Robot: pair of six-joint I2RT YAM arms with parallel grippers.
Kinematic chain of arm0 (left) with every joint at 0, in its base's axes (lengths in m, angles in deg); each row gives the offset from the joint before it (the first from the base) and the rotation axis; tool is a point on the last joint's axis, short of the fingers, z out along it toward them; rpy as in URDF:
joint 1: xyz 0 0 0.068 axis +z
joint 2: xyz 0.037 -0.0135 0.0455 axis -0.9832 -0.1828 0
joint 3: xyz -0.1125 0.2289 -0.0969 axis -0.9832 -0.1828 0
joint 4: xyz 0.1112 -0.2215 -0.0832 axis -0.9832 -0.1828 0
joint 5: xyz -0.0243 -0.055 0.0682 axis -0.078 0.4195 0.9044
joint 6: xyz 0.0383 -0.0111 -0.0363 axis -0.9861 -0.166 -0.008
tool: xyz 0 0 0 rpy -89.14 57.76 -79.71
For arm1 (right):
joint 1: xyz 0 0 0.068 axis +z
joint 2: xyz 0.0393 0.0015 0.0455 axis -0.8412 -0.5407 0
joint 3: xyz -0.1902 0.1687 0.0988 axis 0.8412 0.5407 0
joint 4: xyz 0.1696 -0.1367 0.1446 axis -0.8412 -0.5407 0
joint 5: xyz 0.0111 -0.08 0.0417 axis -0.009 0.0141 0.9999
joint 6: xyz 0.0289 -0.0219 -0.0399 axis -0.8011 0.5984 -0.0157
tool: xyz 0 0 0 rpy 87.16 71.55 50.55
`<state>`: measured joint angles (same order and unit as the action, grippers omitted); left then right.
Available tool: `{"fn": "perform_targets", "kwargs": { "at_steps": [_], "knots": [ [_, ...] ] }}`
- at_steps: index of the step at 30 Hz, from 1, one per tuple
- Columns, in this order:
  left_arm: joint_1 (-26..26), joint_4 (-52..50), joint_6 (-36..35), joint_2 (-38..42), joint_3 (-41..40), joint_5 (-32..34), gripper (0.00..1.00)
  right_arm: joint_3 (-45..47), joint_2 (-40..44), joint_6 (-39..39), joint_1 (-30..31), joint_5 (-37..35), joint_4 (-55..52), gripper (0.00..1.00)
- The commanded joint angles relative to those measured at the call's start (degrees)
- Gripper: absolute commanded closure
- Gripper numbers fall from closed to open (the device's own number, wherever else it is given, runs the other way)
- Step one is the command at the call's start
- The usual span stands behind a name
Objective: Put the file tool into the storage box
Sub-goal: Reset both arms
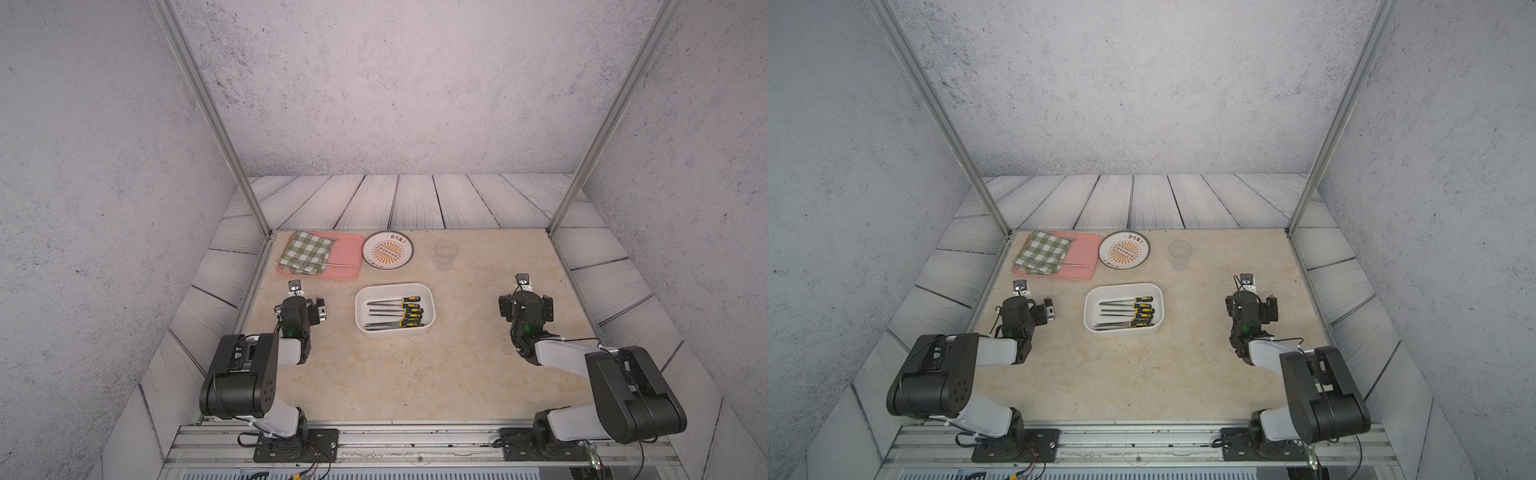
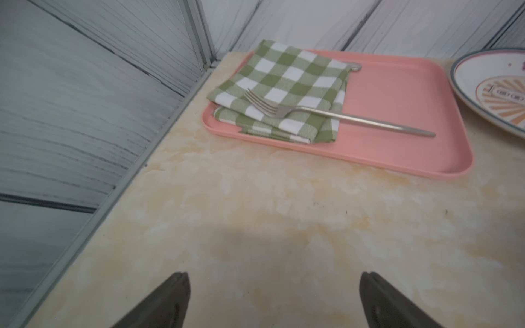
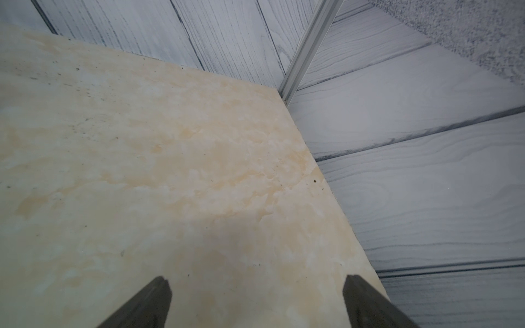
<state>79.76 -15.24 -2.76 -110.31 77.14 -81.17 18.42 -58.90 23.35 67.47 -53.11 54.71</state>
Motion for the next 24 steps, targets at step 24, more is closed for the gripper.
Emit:
{"fn": "perform_targets", "kwargs": {
  "at_steps": [24],
  "knots": [
    [0.4,-0.9,-2.9,1.1,3.8,-5.5,0.02,-1.4,-6.8,-7.2,-7.2,22.5,6.8,0.01]
  ]
}}
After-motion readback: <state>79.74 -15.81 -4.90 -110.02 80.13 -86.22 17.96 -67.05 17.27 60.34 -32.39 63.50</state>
